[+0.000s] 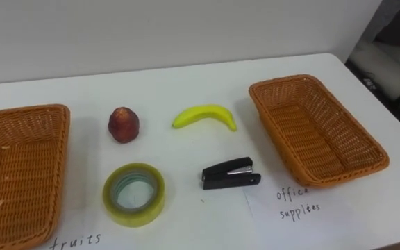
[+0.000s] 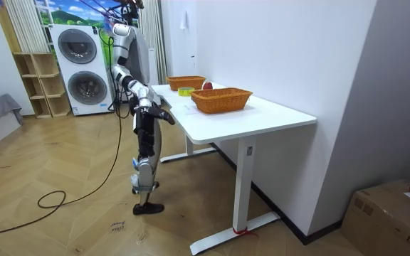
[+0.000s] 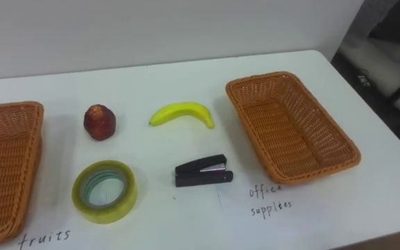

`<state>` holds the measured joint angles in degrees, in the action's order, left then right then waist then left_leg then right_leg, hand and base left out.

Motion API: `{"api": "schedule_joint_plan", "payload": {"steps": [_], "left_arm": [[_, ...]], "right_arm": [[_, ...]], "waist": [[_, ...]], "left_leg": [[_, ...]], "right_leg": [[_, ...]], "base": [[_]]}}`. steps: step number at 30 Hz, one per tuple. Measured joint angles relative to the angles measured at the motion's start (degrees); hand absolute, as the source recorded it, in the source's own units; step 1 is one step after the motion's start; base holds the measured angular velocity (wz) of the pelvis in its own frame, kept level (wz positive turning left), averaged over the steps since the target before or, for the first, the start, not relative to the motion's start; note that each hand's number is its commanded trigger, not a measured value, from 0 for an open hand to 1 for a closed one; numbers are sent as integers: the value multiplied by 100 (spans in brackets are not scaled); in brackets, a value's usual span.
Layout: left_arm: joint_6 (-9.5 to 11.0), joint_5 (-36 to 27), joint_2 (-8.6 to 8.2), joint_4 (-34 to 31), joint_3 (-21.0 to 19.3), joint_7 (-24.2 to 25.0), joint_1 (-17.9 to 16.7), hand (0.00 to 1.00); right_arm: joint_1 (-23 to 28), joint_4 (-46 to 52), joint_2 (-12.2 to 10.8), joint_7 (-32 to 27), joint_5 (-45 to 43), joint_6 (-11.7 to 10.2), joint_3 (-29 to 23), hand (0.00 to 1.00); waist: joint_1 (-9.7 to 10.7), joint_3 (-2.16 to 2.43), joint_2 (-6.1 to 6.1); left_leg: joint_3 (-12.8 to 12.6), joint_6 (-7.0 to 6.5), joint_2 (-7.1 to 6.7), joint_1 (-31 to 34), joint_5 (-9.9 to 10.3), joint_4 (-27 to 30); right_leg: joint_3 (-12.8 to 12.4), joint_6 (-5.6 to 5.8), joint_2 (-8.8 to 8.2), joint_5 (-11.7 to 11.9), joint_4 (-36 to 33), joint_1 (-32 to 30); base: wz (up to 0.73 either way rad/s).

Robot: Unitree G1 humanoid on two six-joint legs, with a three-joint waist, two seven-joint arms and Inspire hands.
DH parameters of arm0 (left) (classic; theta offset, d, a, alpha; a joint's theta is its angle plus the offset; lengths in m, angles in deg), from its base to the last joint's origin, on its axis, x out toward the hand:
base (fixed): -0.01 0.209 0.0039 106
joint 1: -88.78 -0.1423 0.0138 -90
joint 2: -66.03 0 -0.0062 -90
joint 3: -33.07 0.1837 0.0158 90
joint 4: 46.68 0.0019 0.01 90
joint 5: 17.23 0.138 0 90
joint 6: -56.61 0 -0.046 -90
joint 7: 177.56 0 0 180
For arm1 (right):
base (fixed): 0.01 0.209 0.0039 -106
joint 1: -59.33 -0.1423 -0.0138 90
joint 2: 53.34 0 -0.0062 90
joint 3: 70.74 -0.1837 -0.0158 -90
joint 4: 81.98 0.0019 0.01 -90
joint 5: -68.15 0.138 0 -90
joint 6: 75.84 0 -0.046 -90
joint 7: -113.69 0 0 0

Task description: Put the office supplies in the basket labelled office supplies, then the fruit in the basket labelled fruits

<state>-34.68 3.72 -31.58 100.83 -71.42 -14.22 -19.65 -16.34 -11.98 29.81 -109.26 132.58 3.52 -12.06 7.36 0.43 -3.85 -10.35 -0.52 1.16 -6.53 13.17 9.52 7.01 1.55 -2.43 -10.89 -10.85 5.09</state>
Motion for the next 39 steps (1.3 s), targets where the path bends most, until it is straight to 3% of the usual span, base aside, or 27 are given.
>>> {"api": "schedule_joint_plan", "payload": {"steps": [5,11,15,20,26,31,39], "left_arm": [[59,8,12,-12,2,-8,2,0],[60,0,18,-2,33,-9,47,0],[59,-49,82,52,162,-33,128,0],[51,-47,89,191,281,-65,120,0],[56,-4,89,240,253,-61,134,0],[50,-5,105,282,257,-62,133,0],[41,-8,110,439,403,-60,128,0]], "right_arm": [[-18,796,47,-398,-748,-134,-18,0],[-237,1650,333,-752,-1723,-198,23,0],[-268,2040,537,-896,-2268,-191,84,0],[-303,2474,538,-1003,-3134,-183,95,0],[-442,3022,554,-824,-3607,-183,102,0],[-464,3222,735,-813,-3796,-182,145,0],[-908,3343,943,-826,-4184,-175,313,0]], "waist": [[-8,-31,27],[-22,-41,39],[-154,-41,27],[-275,-44,10],[-357,-56,-22],[-441,-61,-42],[-465,-63,-48]], "left_leg": [[14,0,4,34,1,-2],[13,-4,1,117,-3,6],[13,-4,-3,115,-3,19],[13,-4,-1,92,-3,13],[14,-4,3,93,-3,12],[11,-4,3,93,-3,12],[12,-4,4,83,-3,33]], "right_leg": [[16,-1,1,1,-8,-30],[30,-1,-11,1,-77,-123],[35,0,-10,0,-59,-139],[63,1,-10,-1,-67,-114],[98,2,-15,-1,-76,-117],[101,1,-13,0,-84,-112],[121,0,-16,2,-88,-85]], "base": [[0],[0],[0],[0],[0],[0],[0]]}}
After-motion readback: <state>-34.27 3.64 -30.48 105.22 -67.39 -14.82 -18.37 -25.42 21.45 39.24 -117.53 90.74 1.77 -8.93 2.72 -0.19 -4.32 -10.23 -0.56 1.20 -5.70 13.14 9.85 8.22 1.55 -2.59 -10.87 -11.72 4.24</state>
